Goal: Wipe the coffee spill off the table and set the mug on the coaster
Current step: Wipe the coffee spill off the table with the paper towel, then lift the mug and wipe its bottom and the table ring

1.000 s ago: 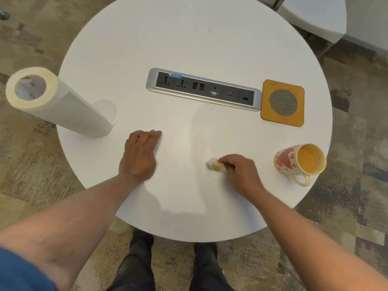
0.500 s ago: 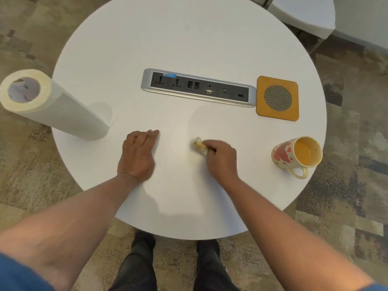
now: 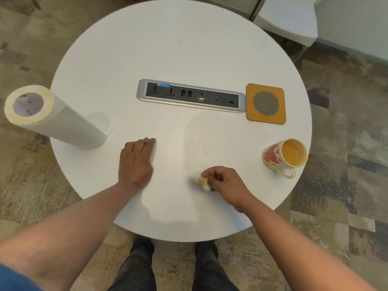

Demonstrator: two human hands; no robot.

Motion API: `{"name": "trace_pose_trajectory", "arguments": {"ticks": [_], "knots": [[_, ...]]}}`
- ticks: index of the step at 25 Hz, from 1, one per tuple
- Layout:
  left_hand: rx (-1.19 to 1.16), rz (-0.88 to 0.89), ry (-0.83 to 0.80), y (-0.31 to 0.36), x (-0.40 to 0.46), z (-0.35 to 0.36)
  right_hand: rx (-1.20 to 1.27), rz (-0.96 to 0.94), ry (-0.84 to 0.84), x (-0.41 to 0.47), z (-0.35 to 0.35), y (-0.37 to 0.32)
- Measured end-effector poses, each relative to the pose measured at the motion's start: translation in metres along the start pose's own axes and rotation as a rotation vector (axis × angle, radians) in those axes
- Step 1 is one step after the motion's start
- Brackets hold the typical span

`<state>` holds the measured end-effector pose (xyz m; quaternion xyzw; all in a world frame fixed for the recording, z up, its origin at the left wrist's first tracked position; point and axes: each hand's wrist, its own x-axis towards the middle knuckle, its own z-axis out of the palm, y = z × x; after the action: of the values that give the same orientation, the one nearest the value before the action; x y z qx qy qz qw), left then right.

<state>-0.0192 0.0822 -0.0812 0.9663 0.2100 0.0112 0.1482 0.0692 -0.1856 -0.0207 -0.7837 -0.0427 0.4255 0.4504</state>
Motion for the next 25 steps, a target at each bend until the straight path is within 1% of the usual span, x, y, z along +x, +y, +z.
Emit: {"name": "trace_pose_trajectory", "arguments": {"ticks": [1, 2, 3, 5, 6, 7, 9, 11, 13, 16, 19, 22, 23, 25], "knots": [[-0.019, -0.055, -0.003, 0.006, 0.000, -0.002, 0.268, 0.058, 0.039, -0.006, -0.007, 0.002], [-0.057, -0.132, -0.009, 0.013, 0.002, -0.004, 0.480, 0.099, 0.066, -0.010, -0.015, 0.004], [-0.114, -0.222, -0.013, 0.022, 0.004, -0.007, 0.638, 0.132, 0.087, -0.015, -0.021, 0.006], [-0.239, -0.340, 0.008, 0.043, 0.009, -0.009, 0.852, 0.177, 0.134, -0.023, -0.033, 0.012], [-0.294, -0.336, 0.033, 0.055, 0.009, -0.009, 0.915, 0.193, 0.162, -0.026, -0.036, 0.014], [-0.344, -0.294, 0.059, 0.070, 0.009, -0.009, 0.969, 0.201, 0.199, -0.030, -0.040, 0.017], [-0.442, -0.184, 0.073, 0.102, 0.007, -0.008, 1.065, 0.207, 0.287, -0.037, -0.047, 0.024], [-0.531, -0.101, 0.041, 0.135, 0.007, -0.009, 1.138, 0.217, 0.359, -0.042, -0.055, 0.034], [-0.599, -0.040, -0.002, 0.166, 0.008, -0.011, 1.182, 0.229, 0.385, -0.049, -0.062, 0.046], [-0.673, 0.047, -0.079, 0.210, 0.013, -0.016, 1.216, 0.230, 0.381, -0.066, -0.071, 0.064], [-0.717, 0.172, -0.241, 0.250, 0.021, -0.021, 1.193, 0.215, 0.369, -0.081, -0.078, 0.079], [-0.656, 0.314, -0.444, 0.280, 0.029, -0.019, 1.173, 0.211, 0.450, -0.086, -0.087, 0.090], [-0.648, 0.320, -0.473, 0.288, 0.029, -0.017, 1.180, 0.206, 0.481, -0.086, -0.091, 0.094], [-0.673, 0.255, -0.452, 0.304, 0.024, -0.009, 1.208, 0.192, 0.531, -0.087, -0.099, 0.100]]}}
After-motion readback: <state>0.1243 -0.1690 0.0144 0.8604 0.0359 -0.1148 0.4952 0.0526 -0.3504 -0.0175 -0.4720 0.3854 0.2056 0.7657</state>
